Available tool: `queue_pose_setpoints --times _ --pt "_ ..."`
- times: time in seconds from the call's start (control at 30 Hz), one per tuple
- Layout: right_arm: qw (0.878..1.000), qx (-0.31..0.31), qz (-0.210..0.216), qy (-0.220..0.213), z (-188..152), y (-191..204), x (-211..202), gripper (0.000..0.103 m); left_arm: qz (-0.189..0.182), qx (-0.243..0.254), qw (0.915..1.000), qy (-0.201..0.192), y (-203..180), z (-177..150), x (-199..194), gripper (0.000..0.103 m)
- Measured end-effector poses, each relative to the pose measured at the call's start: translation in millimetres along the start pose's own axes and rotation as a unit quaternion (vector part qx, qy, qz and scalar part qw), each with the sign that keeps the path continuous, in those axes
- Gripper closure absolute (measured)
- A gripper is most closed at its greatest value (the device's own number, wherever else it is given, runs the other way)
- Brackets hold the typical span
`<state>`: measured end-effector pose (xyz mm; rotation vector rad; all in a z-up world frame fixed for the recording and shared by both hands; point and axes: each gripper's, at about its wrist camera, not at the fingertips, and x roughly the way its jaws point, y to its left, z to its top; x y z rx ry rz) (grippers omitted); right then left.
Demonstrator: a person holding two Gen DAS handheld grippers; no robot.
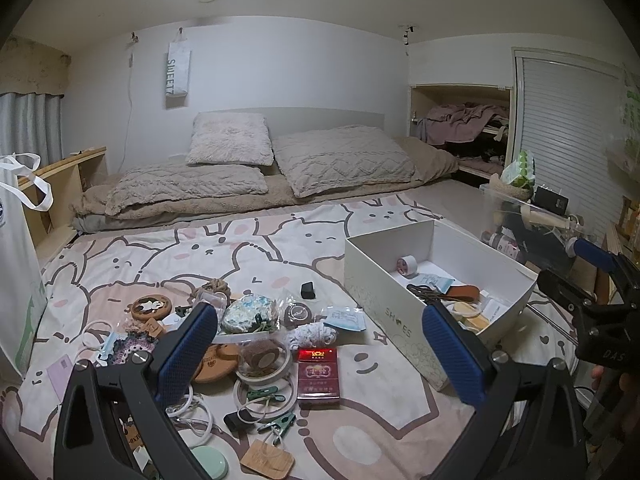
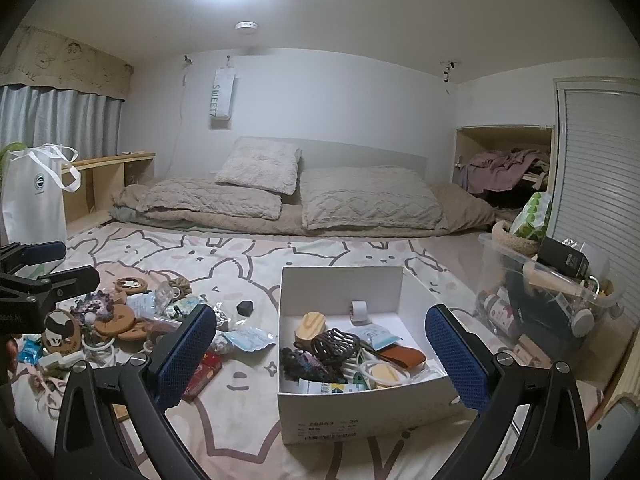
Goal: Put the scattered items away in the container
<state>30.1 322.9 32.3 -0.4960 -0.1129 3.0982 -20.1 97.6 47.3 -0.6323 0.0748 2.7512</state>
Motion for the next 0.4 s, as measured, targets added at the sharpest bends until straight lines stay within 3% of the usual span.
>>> queue_pose_setpoints --times 0.4 --pt "1.0 -0.001 -0.001 0.001 -0.8 0.6 -0.8 0.0 -0.005 -0.004 1.0 0.001 2.2 2.5 -0.8 0.0"
